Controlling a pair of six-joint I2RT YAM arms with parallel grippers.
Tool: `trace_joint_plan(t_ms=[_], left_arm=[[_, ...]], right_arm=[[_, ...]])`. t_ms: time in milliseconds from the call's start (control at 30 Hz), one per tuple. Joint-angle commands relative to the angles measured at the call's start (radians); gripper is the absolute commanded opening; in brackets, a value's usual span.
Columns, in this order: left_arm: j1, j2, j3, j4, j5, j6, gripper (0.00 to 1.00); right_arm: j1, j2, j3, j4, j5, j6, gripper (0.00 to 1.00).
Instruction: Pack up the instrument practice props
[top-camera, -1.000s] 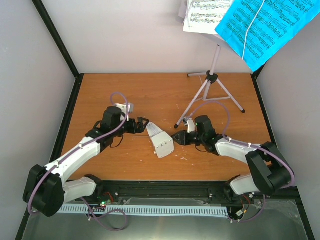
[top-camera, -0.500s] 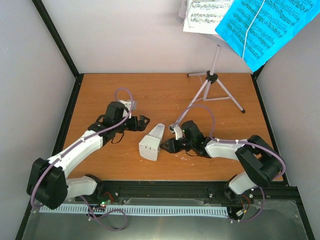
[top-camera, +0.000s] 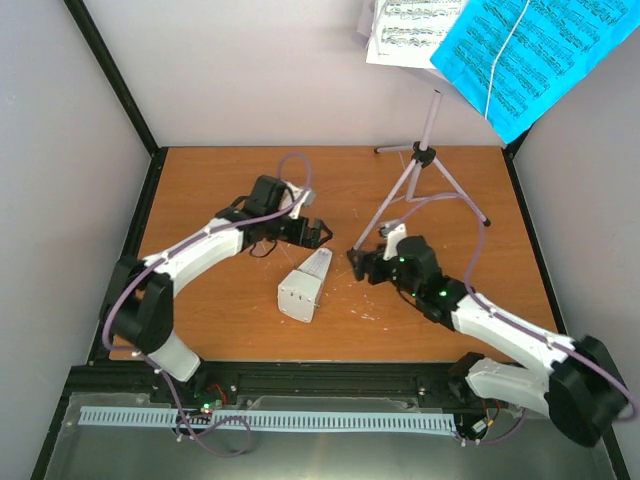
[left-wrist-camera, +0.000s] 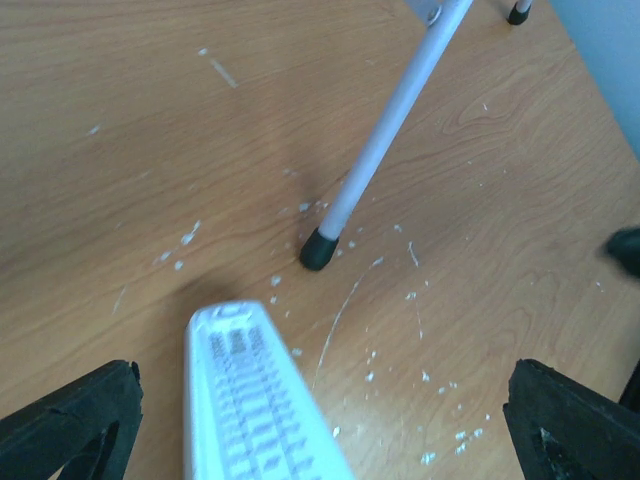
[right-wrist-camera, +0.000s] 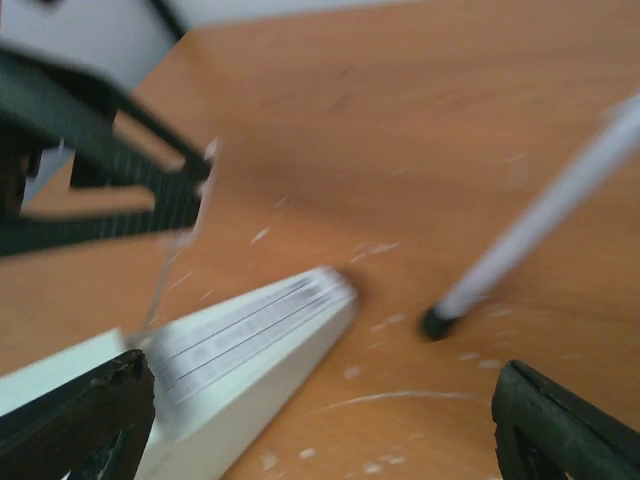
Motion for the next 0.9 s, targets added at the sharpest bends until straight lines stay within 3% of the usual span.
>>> trace_joint_plan(t_ms=[0,133,333,500,700,867], left_arm=[[-0.075,0.15,0.174,-0.165,-0.103,0.079,0.99],[-0.08,0.249,0.247,-0.221,-0.162,0.064,0.99],[-0.085,0.339,0.321,-0.251,-0.063,0.064,0.99],[-0.096,0.422,0.401,-0.317,-0.037,0.063,0.99],[-0.133,0.516,0.489,-0.433,-0.197,0.064,0.99],[-0.155,0.531,0.514,-0.456,-0.217,0.076,0.99]], right_arm=[[-0.079,-0.184,-0.05,-0.119,0.305,-0.021,0.93],[-0.097,-0.377,-0.102,-0.15,0.466,-0.042,1.0],[-0.098,-0.541,-0.181,-0.177,0.563,-0.056,1.0],[-0.098,-0.572,-0.203,-0.209,0.588,-0.055,1.0],[-0.1,-0.579,-0.221,-0.214,0.606,-0.056,1.0],[-0.1,-0.589,-0.248,-0.202,0.62,-0.052,1.0]])
